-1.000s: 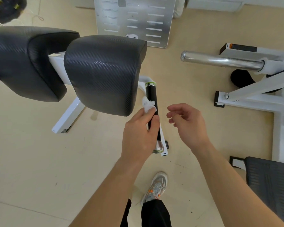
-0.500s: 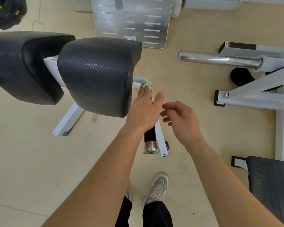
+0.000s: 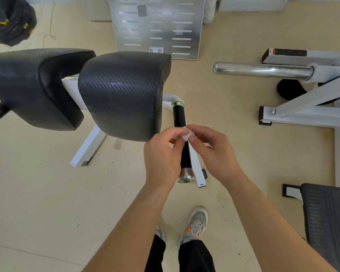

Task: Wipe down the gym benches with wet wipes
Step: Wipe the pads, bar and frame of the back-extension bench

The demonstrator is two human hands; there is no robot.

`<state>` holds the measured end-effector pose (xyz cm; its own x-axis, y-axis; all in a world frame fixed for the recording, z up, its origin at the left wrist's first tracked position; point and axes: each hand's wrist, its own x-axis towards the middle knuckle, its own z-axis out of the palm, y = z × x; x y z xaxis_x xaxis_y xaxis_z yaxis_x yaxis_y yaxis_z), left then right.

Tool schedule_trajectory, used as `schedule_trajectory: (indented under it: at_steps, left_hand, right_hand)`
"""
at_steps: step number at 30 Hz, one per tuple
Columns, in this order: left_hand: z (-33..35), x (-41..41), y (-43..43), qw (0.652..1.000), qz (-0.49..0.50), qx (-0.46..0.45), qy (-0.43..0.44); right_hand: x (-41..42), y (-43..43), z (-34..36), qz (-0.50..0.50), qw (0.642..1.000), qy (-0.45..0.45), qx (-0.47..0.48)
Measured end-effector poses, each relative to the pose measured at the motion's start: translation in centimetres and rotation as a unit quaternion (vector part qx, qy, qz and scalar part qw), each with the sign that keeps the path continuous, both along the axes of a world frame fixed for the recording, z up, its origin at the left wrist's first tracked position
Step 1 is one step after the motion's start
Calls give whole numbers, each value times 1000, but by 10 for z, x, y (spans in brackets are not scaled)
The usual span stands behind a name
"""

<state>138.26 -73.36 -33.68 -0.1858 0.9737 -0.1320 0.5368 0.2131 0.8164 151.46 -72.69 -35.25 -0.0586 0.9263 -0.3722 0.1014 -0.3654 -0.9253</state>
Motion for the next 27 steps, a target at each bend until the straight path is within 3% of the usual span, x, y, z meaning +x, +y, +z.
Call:
schedule_trajectory:
  at_steps: [2, 5, 11, 15, 27]
  left_hand:
    - [3, 5, 7, 998, -5, 14, -58]
    - [1, 4, 14, 998, -32, 25, -44]
    - [-2, -16, 13, 1000, 21, -14, -10]
    - [-5, -28, 11, 1000, 14, -28, 3]
    - [-3, -42, -7, 997, 33, -69, 3]
  right_hand:
    - [3, 2, 2, -26, 999, 26, 4]
    - [2, 11, -2, -88, 995, 42, -25]
    - [-21, 68, -41, -116, 987, -108, -14]
    - [-28, 84, -51, -80, 986, -143, -27]
    - [-19, 10, -23, -84, 991, -85, -59]
